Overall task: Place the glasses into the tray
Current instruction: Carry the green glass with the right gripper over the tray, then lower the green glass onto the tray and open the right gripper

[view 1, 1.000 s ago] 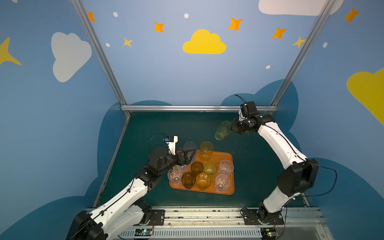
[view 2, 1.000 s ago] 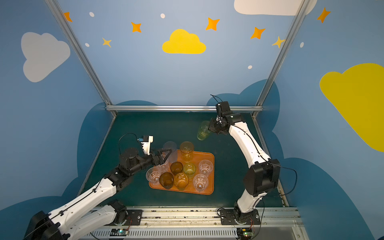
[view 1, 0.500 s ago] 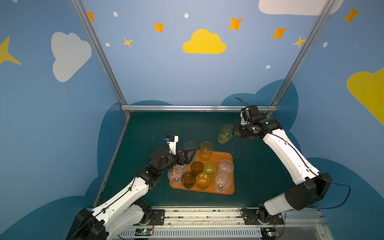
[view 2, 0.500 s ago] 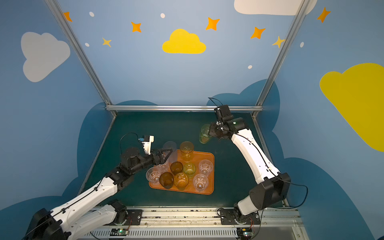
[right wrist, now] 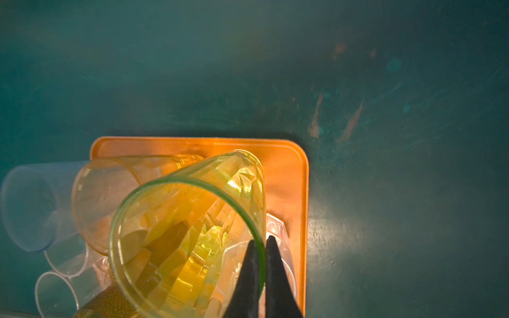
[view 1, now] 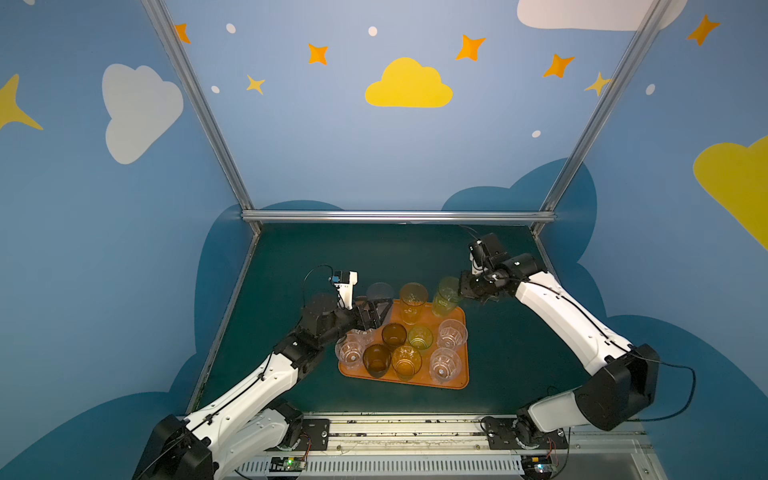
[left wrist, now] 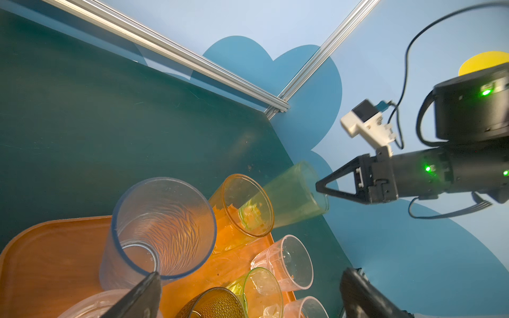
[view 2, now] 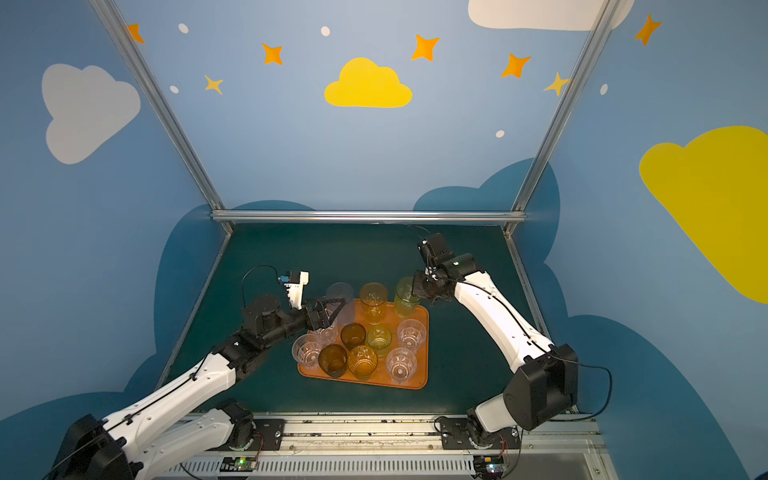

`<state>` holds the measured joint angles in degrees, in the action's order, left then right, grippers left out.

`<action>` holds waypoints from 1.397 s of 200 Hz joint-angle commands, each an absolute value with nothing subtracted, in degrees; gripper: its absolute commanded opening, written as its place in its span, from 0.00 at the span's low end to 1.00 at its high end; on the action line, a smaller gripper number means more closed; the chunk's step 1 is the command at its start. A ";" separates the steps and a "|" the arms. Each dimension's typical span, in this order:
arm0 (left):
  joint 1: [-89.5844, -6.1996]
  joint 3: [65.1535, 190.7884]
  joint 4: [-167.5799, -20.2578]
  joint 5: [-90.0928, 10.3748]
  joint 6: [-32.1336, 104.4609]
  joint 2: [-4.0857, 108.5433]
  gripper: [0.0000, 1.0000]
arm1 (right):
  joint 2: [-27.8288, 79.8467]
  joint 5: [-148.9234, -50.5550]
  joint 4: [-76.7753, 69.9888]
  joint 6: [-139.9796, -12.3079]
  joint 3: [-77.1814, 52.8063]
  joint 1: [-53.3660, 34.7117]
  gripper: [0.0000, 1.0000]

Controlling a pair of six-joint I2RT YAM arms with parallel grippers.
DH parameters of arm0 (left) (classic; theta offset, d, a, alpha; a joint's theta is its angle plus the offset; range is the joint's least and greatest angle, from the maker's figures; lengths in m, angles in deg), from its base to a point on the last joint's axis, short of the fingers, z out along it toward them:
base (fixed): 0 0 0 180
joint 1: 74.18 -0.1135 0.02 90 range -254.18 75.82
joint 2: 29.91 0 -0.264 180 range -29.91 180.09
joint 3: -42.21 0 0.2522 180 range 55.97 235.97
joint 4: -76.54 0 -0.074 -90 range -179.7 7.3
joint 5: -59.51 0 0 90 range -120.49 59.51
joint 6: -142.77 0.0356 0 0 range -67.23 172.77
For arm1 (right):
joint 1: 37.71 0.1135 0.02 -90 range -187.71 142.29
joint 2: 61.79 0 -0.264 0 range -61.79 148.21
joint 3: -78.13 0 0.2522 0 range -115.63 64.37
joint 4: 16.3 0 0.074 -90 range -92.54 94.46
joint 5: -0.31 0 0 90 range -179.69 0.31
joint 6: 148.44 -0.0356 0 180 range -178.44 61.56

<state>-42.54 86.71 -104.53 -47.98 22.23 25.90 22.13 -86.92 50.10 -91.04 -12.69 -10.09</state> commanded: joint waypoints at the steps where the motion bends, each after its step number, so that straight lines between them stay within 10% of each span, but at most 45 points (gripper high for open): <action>1: -42.36 86.65 -105.40 -48.27 22.41 25.51 1.00 | 21.11 -89.26 46.97 -92.89 -11.64 -9.47 0.00; 181: -42.36 86.83 -104.82 -47.89 22.05 25.73 1.00 | 26.72 -88.51 47.43 -92.46 -11.77 -7.31 0.00; 221: -42.36 87.00 -104.05 -47.11 22.08 25.73 1.00 | 27.15 -87.55 48.44 -92.12 -12.95 -7.21 0.20; 279: -42.36 87.34 -102.34 -43.55 22.85 25.13 1.00 | 25.59 -79.98 51.15 -92.05 -15.65 -7.40 0.80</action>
<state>-42.52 86.71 -103.61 -46.59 22.09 25.85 26.72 -86.55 48.81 -92.16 -13.02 -7.49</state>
